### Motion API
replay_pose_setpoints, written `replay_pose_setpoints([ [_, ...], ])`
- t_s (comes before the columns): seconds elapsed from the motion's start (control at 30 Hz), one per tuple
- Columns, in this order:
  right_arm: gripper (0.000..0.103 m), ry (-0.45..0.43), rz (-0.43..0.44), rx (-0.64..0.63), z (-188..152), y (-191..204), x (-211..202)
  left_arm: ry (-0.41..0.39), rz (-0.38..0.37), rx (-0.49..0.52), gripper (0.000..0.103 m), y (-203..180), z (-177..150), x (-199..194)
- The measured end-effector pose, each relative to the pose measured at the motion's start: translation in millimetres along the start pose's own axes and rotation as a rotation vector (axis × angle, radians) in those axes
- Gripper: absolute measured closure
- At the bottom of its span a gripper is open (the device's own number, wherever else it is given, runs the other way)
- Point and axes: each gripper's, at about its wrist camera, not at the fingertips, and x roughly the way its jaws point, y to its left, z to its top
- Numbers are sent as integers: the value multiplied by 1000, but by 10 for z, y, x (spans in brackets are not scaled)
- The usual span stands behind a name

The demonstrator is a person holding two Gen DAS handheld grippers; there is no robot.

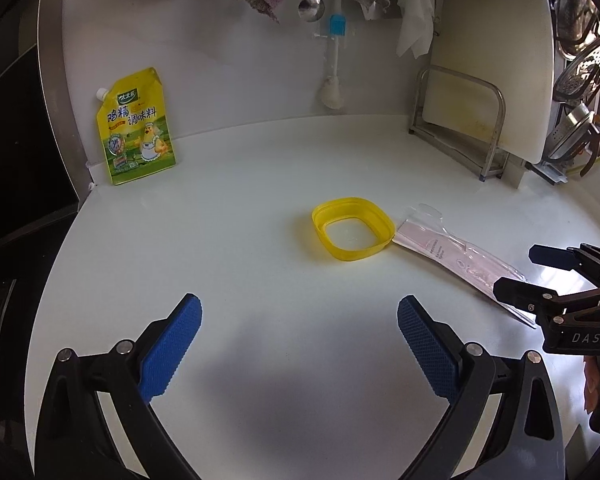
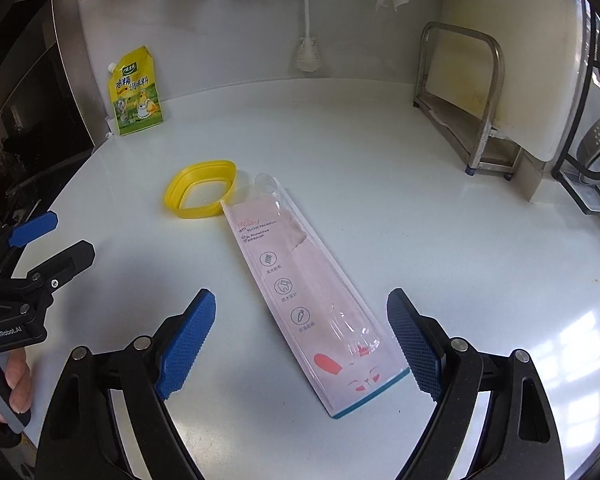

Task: Collect trash
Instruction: 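Move both open tools back over the counter toward the yellow lid and pink package, then close the right tool on the pink toothbrush package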

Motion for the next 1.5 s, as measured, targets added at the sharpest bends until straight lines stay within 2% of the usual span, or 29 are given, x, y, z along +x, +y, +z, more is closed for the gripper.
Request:
replay_pose_setpoints([
  [0.33, 19, 56, 40, -5, 131, -52, 316, 54, 18, -19, 6, 53, 95, 233],
  [0.5, 19, 56, 59, -7, 167, -59, 371, 46, 26, -8, 6, 45, 145, 264],
  [0.6, 19, 61, 26, -26, 180, -57, 418, 54, 21, -8, 6, 45, 144, 294],
  [0.8, 18, 87, 31, -49, 219, -67, 504, 65, 20, -12, 6, 56, 147, 331],
  [0.87, 18, 90, -13, -93, 207, -5, 521, 64, 22, -12, 6, 55, 151, 332],
  [0.93, 18, 90, 10, -85, 200, -1, 525, 62, 24, -10, 7, 47, 148, 330],
  [0.97, 20, 88, 8, -86, 198, -2, 524, 62, 25, -9, 7, 45, 148, 332],
  [1.03, 38, 75, 24, -95, 201, -2, 491, 63, 27, -8, 6, 42, 147, 336],
  [1.1, 45, 77, 29, -93, 195, -18, 476, 64, 28, -7, 6, 37, 147, 340],
  [1.2, 46, 62, 2, -47, 158, -102, 446, 66, 24, -8, 6, 34, 155, 347],
  [1.37, 46, 23, -11, 120, 99, -378, 358, 69, 8, -18, 6, -53, 201, 392],
  [1.5, 46, -13, -48, 167, 85, -507, 289, 79, 2, -21, 6, -186, 278, 501],
])
